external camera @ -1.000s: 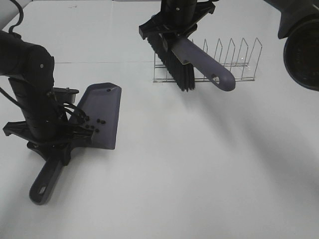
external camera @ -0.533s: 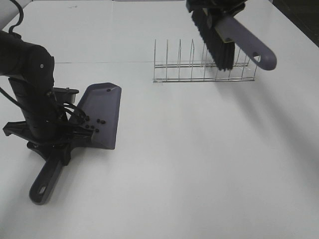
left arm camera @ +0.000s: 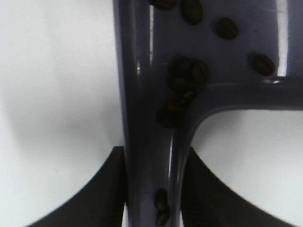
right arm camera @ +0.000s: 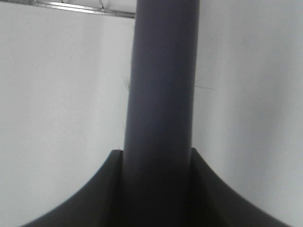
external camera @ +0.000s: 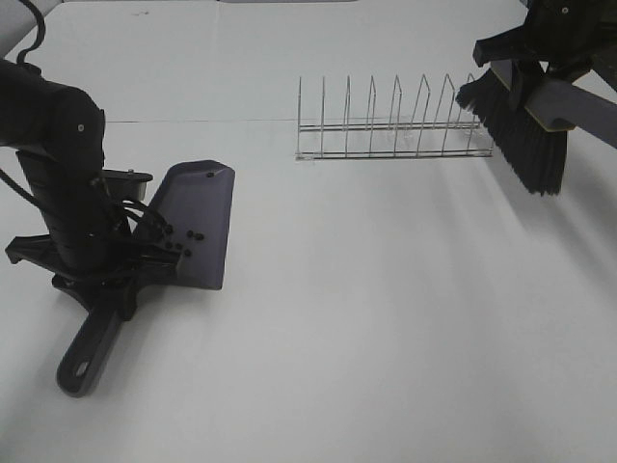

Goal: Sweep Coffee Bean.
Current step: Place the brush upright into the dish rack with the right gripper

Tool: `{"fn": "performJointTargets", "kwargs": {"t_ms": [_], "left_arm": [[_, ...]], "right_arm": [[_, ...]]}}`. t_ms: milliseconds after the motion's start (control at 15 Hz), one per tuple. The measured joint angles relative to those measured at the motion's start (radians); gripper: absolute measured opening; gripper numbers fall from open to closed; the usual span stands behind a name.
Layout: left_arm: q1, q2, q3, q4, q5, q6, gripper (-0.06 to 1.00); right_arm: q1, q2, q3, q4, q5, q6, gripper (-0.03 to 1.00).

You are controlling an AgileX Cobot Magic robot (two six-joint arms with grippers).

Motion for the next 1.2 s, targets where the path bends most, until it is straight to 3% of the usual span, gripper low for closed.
{"fn": "performJointTargets", "kwargs": {"t_ms": [667, 1200], "left_arm": [[0.0, 0.0, 0.0, 0.0, 0.001, 0.0, 0.26], [0.0, 0.0, 0.0, 0.0, 0.001, 0.0, 0.26]], "right_arm": [[0.0, 0.019, 0.036, -0.045, -0.044, 0.016, 0.27], [0.0, 0.062, 0.036, -0.05, -0.267, 0.017, 0.27]]}}
